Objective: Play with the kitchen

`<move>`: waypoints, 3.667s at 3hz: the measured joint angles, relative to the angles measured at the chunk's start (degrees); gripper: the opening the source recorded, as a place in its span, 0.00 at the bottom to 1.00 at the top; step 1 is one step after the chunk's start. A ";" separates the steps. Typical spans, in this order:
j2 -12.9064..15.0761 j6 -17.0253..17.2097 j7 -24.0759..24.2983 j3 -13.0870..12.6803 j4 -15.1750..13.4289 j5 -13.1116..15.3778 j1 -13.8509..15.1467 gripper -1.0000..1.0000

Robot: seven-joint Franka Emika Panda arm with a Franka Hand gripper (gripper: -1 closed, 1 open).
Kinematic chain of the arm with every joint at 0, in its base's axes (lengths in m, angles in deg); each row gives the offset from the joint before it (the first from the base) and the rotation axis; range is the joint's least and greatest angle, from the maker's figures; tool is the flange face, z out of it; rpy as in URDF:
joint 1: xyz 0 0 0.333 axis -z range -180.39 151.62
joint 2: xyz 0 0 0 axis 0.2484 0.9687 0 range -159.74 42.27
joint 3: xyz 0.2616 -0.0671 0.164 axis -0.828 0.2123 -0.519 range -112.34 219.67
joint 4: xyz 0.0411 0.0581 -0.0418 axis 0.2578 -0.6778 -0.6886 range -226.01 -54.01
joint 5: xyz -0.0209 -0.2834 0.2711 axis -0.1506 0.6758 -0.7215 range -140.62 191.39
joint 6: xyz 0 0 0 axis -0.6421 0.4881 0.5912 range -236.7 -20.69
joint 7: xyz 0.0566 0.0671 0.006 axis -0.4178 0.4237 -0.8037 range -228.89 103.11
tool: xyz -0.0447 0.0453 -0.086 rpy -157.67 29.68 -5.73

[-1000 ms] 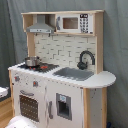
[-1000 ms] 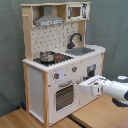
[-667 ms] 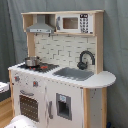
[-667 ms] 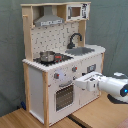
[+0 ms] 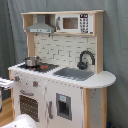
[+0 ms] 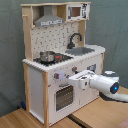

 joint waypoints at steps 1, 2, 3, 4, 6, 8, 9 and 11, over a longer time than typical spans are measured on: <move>-0.02 -2.55 0.00 -1.71 2.65 0.00 4.38 1.00; -0.03 -3.35 0.00 -2.41 6.11 0.00 8.97 1.00; -0.03 -3.41 0.87 -4.11 9.56 -0.02 13.33 1.00; -0.04 -2.88 1.83 -4.65 13.70 -0.03 17.57 1.00; -0.03 3.86 1.85 -5.42 21.69 -0.03 22.10 1.00; -0.03 6.18 1.84 -5.04 21.08 -0.02 21.40 0.00; -0.03 7.54 6.14 -5.03 20.58 -0.03 20.94 0.00; 0.26 7.04 18.98 -5.10 20.49 -0.08 20.95 0.00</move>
